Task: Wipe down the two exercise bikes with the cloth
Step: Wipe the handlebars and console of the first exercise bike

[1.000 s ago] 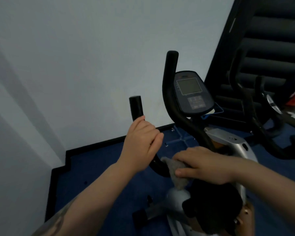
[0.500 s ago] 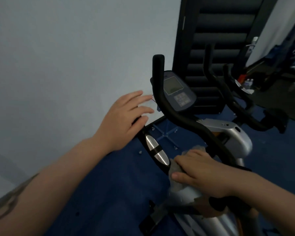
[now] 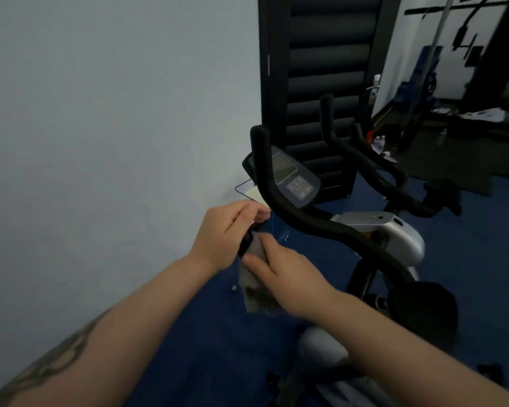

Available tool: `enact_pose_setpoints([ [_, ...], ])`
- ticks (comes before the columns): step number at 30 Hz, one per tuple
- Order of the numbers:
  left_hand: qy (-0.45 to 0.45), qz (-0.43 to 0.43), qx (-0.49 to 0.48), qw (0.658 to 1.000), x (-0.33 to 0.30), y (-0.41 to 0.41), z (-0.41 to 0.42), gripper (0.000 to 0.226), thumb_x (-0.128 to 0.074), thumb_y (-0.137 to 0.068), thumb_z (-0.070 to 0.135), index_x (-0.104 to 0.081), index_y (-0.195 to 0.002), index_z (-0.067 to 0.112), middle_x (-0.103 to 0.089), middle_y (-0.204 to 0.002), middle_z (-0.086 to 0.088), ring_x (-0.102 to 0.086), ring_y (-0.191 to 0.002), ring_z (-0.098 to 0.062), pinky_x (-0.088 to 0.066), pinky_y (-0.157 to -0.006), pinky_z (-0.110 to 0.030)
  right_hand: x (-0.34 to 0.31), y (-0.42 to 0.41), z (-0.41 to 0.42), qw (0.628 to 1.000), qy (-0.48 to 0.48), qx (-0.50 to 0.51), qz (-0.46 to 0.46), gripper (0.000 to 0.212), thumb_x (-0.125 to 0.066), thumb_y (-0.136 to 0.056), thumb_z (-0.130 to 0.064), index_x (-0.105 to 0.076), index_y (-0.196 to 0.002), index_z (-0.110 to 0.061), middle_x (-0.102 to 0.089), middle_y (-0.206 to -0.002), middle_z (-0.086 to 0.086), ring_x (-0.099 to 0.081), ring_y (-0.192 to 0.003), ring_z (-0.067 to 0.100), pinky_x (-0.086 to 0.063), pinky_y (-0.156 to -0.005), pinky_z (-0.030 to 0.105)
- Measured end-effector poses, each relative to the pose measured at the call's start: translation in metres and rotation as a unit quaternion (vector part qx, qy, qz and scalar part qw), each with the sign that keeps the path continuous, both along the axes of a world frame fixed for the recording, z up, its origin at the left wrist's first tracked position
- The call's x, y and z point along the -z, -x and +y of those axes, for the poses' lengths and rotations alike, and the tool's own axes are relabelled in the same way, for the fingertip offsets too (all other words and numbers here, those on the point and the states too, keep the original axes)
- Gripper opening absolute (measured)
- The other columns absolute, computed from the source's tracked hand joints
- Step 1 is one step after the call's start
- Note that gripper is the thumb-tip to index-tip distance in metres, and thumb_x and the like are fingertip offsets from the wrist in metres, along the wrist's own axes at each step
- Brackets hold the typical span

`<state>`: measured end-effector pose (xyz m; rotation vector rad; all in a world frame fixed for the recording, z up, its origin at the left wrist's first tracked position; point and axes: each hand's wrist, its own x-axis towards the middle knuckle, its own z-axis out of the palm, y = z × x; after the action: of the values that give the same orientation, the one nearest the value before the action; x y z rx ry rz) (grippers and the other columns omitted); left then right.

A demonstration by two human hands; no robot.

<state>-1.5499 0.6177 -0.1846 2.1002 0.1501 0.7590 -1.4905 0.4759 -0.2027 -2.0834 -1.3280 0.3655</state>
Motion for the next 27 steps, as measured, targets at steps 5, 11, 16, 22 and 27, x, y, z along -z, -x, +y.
enact_pose_setpoints([
  [5, 0.021, -0.063, -0.016, 0.998, 0.012, -0.004, -0.004, 0.033, -0.041, -0.098, 0.019, -0.071, -0.109, 0.011, -0.072, -0.105, 0.000, -0.066, -0.101, -0.010, -0.047, -0.086, -0.017, 0.018, 0.010, -0.025, 0.991, 0.005, 0.061, -0.123, 0.046, -0.014, -0.088, -0.066, -0.036, -0.112, -0.034, -0.047, -0.087, -0.017, -0.039, -0.059, -0.001, -0.027, -0.053, 0.019],
  [11, -0.003, -0.115, -0.020, 0.993, 0.018, -0.008, -0.002, 0.032, -0.040, -0.099, 0.016, -0.071, -0.104, 0.014, -0.067, -0.120, -0.001, -0.059, -0.117, -0.011, -0.046, -0.098, -0.029, -0.002, 0.020, 0.018, 0.986, -0.059, 0.124, -0.099, 0.031, -0.022, -0.100, -0.044, -0.042, -0.114, -0.025, -0.057, -0.092, -0.005, -0.058, -0.078, 0.019, -0.046, -0.066, 0.037],
  [16, 0.005, -0.152, -0.054, 0.987, 0.025, -0.013, -0.006, 0.041, -0.037, -0.097, 0.027, -0.072, -0.099, 0.007, -0.072, -0.094, 0.000, -0.067, -0.091, -0.011, -0.050, -0.077, -0.024, 0.020, 0.034, -0.029, 0.963, -0.008, 0.182, -0.196, 0.054, 0.001, -0.091, -0.056, -0.039, -0.122, -0.037, -0.057, -0.097, -0.013, -0.059, -0.082, 0.010, -0.037, -0.061, 0.027],
  [22, -0.022, -0.183, -0.108, 0.977, 0.029, -0.015, -0.008, 0.037, -0.038, -0.096, 0.024, -0.067, -0.081, 0.008, -0.067, -0.078, 0.000, -0.062, -0.071, -0.013, -0.049, -0.065, -0.026, 0.000, 0.022, 0.010, 0.967, 0.025, 0.142, -0.211, 0.029, -0.042, -0.098, -0.023, -0.031, -0.125, -0.021, -0.053, -0.112, 0.002, -0.058, -0.089, 0.025, -0.041, -0.060, 0.036],
  [27, -0.049, -0.200, -0.126, 0.970, 0.029, -0.014, -0.010, 0.034, -0.038, -0.095, 0.021, -0.056, -0.069, 0.008, -0.055, -0.066, 0.002, -0.051, -0.063, -0.008, -0.041, -0.060, -0.021, 0.013, 0.037, -0.010, 0.957, -0.080, 0.200, -0.192, 0.036, -0.022, -0.099, -0.042, -0.051, -0.111, -0.024, -0.059, -0.090, -0.006, -0.057, -0.072, 0.016, -0.039, -0.057, 0.030],
])
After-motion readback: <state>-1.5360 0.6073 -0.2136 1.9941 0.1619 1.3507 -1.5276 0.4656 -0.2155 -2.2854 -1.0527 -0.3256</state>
